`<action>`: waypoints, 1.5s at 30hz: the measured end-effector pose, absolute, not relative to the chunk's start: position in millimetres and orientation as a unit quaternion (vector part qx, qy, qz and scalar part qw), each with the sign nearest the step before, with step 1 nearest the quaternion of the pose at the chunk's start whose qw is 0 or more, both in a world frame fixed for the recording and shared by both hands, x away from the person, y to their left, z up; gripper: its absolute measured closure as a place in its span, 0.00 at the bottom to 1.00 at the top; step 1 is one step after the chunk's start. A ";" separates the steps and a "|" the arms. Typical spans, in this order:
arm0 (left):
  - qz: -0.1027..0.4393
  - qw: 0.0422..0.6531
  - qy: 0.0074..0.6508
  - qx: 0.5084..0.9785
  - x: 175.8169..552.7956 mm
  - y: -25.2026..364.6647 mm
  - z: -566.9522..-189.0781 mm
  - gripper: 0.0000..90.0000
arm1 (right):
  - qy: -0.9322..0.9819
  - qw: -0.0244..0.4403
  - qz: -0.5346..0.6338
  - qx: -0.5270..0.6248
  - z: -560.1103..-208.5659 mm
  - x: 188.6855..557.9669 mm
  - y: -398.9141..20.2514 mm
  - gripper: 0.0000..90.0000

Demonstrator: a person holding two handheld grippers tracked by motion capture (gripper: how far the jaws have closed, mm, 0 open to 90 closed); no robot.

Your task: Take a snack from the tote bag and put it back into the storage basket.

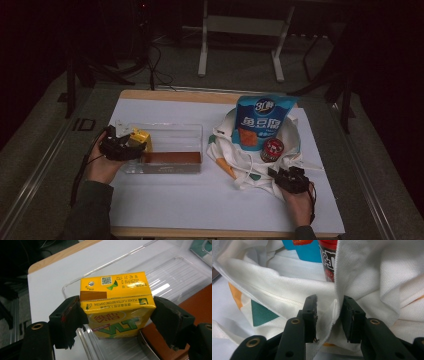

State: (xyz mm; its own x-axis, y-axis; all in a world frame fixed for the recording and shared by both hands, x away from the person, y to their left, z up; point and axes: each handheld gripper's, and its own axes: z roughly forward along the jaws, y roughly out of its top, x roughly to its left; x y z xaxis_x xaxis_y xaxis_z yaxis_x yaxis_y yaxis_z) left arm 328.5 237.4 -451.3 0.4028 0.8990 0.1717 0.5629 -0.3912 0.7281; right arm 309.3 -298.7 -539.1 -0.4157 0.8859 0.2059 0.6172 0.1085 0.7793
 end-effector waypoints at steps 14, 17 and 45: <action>0.287 0.313 0.521 0.740 329.0 235.9 -454.0 0.31 | 0.727 0.159 0.423 0.517 -539.0 309.3 -298.7 0.74; 0.288 0.313 0.529 0.734 329.7 234.5 -453.9 0.31 | 0.727 0.159 0.423 0.517 -539.1 309.3 -298.8 0.74; 0.271 0.303 0.514 0.756 312.8 239.8 -447.2 0.40 | 0.728 0.159 0.423 0.516 -539.1 309.4 -298.9 0.74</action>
